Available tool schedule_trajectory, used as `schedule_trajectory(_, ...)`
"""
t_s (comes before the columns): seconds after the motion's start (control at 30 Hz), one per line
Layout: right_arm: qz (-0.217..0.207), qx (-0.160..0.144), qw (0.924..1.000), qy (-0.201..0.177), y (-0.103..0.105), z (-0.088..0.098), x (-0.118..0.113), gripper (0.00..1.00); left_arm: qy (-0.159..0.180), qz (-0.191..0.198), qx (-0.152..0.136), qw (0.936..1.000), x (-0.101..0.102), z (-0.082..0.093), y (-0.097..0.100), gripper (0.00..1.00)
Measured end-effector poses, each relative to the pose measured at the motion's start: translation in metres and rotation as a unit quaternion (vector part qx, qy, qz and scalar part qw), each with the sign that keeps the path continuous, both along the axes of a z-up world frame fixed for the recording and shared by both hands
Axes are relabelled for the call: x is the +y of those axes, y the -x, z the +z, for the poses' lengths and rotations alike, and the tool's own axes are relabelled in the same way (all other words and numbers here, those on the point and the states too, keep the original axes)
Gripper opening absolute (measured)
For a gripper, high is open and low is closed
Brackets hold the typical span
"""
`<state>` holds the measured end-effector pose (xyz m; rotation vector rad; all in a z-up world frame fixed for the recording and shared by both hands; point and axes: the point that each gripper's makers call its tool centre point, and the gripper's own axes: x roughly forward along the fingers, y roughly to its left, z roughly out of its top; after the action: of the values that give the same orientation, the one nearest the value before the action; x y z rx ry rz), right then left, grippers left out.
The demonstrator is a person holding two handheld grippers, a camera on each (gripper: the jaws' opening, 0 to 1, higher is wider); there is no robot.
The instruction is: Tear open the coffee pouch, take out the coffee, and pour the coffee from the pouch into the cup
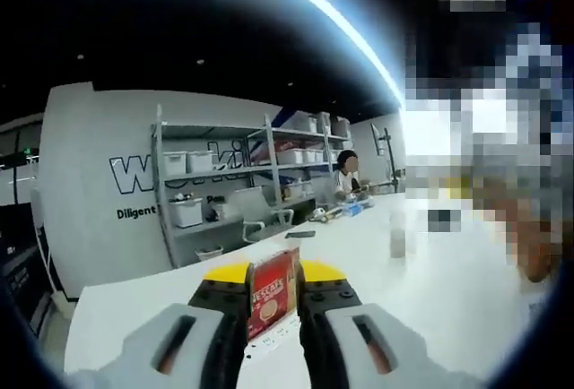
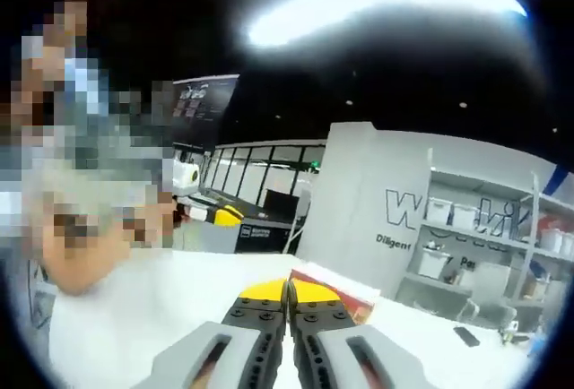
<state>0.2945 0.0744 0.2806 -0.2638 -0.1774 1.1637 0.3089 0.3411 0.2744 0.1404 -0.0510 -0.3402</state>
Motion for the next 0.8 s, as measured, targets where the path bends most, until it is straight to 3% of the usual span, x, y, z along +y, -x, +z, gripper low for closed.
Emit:
schedule_trajectory(0.3, 0.008, 0.000, 0.9992, 0.040, -0.040, -0.011, 0.030, 0.02, -0.001, 0.003, -0.005, 1.0000, 0.002, 0.001, -0.003, 0.21)
schedule_trajectory(0.57, 0.017, -0.001, 0.9994, 0.032, -0.060, -0.017, 0.055, 0.03, -0.015, -0.001, 0.004, 0.9999, -0.008, -0.007, -0.015, 0.21)
schedule_trajectory(0.8, 0.018, 0.005, 0.9980, 0.060, -0.080, -0.042, 0.074, 0.03, -0.023, 0.003, 0.018, 0.9996, -0.007, -0.019, -0.022, 0.21)
